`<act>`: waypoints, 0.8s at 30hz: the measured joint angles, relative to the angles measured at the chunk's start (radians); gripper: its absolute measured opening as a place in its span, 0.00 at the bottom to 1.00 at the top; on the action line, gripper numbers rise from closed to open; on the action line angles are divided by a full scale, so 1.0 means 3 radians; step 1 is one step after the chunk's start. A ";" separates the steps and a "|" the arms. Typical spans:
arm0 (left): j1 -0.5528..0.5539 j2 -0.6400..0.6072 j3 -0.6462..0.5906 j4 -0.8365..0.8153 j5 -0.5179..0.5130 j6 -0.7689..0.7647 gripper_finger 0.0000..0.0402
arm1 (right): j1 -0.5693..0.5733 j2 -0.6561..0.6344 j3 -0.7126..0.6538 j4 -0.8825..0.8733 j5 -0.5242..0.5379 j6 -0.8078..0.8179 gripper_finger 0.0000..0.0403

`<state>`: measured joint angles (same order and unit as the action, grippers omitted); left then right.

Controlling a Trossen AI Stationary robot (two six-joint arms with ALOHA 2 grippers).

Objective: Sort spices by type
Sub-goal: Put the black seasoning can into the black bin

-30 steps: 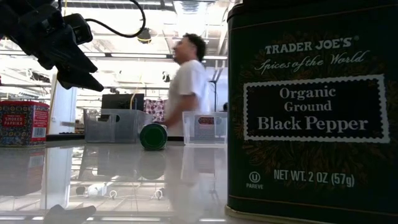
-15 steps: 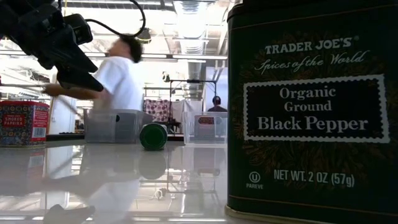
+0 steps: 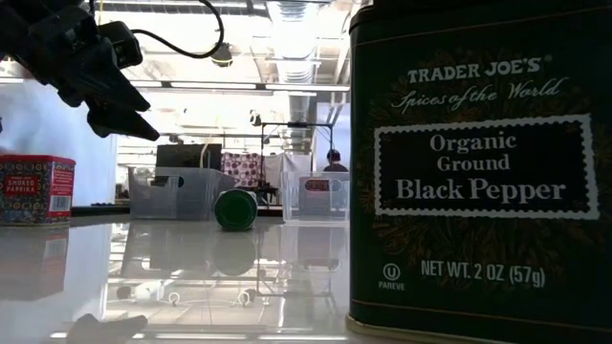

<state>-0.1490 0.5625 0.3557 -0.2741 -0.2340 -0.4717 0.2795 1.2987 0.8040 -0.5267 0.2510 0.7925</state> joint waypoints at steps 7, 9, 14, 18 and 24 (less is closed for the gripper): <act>-0.0001 0.0001 0.0000 0.0000 -0.0001 0.0000 0.73 | -0.0293 -0.0011 0.0000 -0.0007 -0.0052 -0.0162 0.35; -0.0001 0.0000 0.0000 0.0001 -0.0001 0.0000 0.73 | -0.0351 -0.0011 0.0000 -0.0025 -0.0075 -0.0253 0.35; 0.0000 0.0000 0.0000 0.0002 -0.0003 0.0035 0.73 | -0.0461 -0.0011 0.0022 -0.0052 -0.0144 -0.0458 0.35; 0.0000 0.0000 0.0000 0.0004 -0.0003 0.0139 0.73 | -0.0533 -0.0013 0.0082 -0.0068 -0.0148 -0.0503 0.35; 0.0000 0.0000 0.0000 0.0006 -0.0025 0.0226 0.73 | -0.0622 -0.0013 0.0205 -0.0246 -0.0150 -0.0745 0.35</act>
<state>-0.1490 0.5625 0.3557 -0.2722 -0.2414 -0.4040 0.0928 1.2949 0.8655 -0.6007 0.2060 0.5692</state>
